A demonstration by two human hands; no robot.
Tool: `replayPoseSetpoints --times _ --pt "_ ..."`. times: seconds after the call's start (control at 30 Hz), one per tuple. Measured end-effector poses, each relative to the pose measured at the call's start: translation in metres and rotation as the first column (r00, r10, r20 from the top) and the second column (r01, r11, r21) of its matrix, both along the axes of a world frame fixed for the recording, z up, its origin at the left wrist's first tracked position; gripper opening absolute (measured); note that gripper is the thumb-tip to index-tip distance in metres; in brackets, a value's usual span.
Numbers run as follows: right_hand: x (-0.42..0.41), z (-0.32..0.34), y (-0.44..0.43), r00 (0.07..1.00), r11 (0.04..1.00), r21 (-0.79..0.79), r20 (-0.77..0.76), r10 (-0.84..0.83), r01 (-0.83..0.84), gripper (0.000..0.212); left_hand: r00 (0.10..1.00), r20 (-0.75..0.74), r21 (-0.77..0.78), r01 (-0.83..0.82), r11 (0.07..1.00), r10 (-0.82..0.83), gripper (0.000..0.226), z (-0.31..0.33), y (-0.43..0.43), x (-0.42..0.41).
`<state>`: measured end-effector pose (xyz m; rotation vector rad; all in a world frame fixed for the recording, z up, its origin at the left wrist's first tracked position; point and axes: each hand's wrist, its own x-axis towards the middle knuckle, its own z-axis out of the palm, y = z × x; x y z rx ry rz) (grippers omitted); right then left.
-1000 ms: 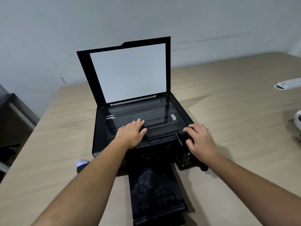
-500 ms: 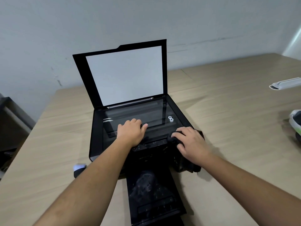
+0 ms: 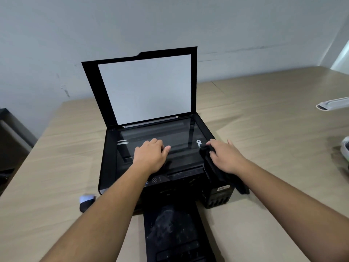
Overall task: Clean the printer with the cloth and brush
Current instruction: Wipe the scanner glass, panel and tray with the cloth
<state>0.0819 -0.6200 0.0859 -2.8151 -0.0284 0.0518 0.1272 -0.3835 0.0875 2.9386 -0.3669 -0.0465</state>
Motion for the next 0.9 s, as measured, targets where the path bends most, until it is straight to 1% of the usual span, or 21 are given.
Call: replayPoseSetpoints --times 0.17,0.27,0.37,0.47,0.53,0.63,0.73,0.77,0.8,0.83,0.9 --pt "0.048 0.003 0.006 0.999 0.999 0.052 -0.048 -0.014 0.016 0.035 1.000 0.010 -0.028 -0.008 1.000 0.008 0.040 -0.001 0.001 0.001" --pt "0.028 0.000 -0.001 0.999 0.999 0.024 -0.012 0.035 -0.035 0.037 1.000 0.014 -0.023 -0.012 1.000 0.013 0.040 0.000 0.000 0.004" --pt "-0.011 -0.004 -0.014 0.993 0.993 -0.007 0.003 0.117 -0.117 0.046 1.000 0.007 -0.030 -0.017 0.999 0.018 0.038 0.001 0.000 0.008" --pt "-0.027 -0.012 -0.025 0.989 0.989 0.031 0.041 0.142 -0.144 0.049 1.000 0.004 -0.046 -0.010 0.999 0.010 0.036 0.000 0.001 0.009" --pt "-0.011 -0.012 -0.025 0.988 0.987 0.098 0.090 0.123 -0.131 0.048 1.000 0.002 -0.063 -0.006 0.998 0.006 0.038 -0.001 0.002 0.009" --pt "0.035 -0.009 -0.018 0.993 0.985 0.153 0.106 0.058 -0.074 0.048 1.000 -0.016 -0.085 -0.007 0.996 0.006 0.038 0.001 0.003 0.008" --pt "0.075 -0.007 -0.002 0.981 0.979 0.190 0.163 -0.106 0.074 0.031 1.000 -0.023 -0.097 -0.007 0.995 0.004 0.034 0.002 0.005 0.005" --pt "0.083 -0.008 0.007 0.976 0.976 0.193 0.171 -0.133 0.099 0.027 1.000 -0.026 -0.103 -0.010 0.995 0.007 0.032 0.000 0.007 0.003" --pt "0.087 -0.009 0.016 0.977 0.974 0.208 0.174 -0.123 0.085 0.025 1.000 -0.027 -0.109 -0.011 0.994 0.008 0.031 -0.001 0.008 0.001" --pt "0.086 -0.010 0.027 0.982 0.972 0.235 0.174 -0.069 0.027 0.024 1.000 -0.026 -0.112 -0.011 0.994 0.008 0.031 -0.002 0.009 0.000" --pt "0.069 -0.013 0.045 0.980 0.946 0.279 0.160 0.122 -0.164 0.029 1.000 -0.028 -0.115 -0.012 0.993 0.009 0.032 -0.004 0.012 -0.001"
